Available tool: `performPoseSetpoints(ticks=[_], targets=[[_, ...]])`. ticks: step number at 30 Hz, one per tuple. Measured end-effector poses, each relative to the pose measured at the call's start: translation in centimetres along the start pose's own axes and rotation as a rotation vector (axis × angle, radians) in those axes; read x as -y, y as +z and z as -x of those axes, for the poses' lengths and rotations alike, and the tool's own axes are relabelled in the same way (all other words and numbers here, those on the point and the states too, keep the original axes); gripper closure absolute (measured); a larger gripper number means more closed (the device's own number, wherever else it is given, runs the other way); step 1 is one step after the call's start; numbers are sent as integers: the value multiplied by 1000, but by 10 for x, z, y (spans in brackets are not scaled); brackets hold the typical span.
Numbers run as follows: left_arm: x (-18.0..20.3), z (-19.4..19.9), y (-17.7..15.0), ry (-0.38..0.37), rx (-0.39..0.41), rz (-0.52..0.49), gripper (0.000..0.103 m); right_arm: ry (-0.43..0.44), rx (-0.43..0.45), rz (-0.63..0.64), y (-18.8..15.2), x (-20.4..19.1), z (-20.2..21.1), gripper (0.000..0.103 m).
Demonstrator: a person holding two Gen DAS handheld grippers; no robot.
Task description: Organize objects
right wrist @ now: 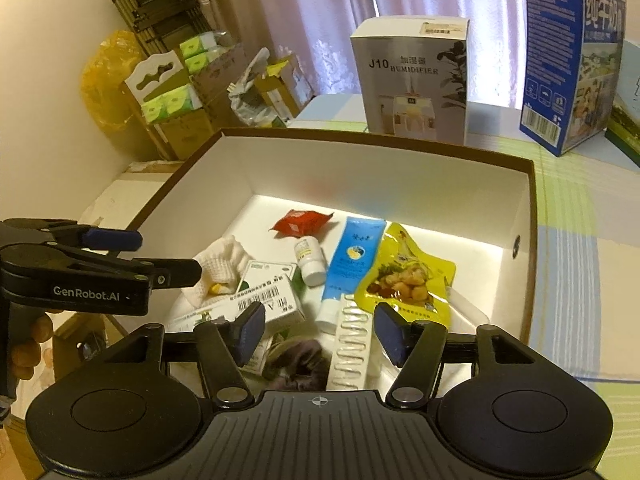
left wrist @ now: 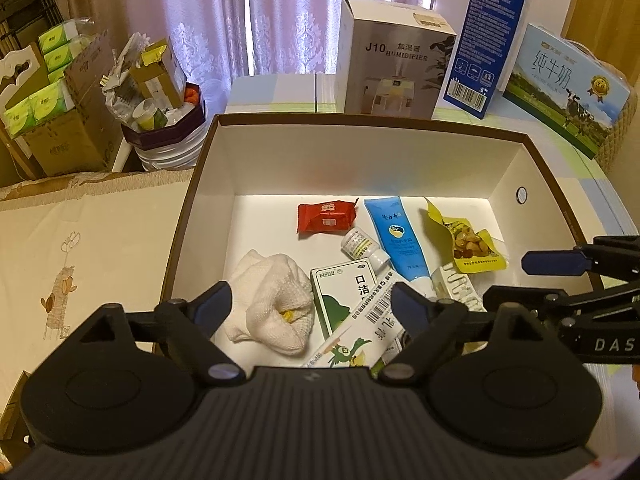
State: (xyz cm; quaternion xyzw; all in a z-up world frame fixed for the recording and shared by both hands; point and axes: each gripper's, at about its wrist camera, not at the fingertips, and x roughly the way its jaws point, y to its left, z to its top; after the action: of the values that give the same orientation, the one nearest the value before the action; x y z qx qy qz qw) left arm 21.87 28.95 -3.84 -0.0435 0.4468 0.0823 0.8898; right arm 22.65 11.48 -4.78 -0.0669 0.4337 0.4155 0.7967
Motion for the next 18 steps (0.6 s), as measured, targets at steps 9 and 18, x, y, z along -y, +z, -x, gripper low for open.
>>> performPoseSetpoints(ticks=[9,18], targets=[[10,15,-6,-6,25,-13,10,-36,-4,-6,-12,-5,19,40],[24,39,-16,-12,70,-22,5,-83,11,-26,-28,-9,47,40]])
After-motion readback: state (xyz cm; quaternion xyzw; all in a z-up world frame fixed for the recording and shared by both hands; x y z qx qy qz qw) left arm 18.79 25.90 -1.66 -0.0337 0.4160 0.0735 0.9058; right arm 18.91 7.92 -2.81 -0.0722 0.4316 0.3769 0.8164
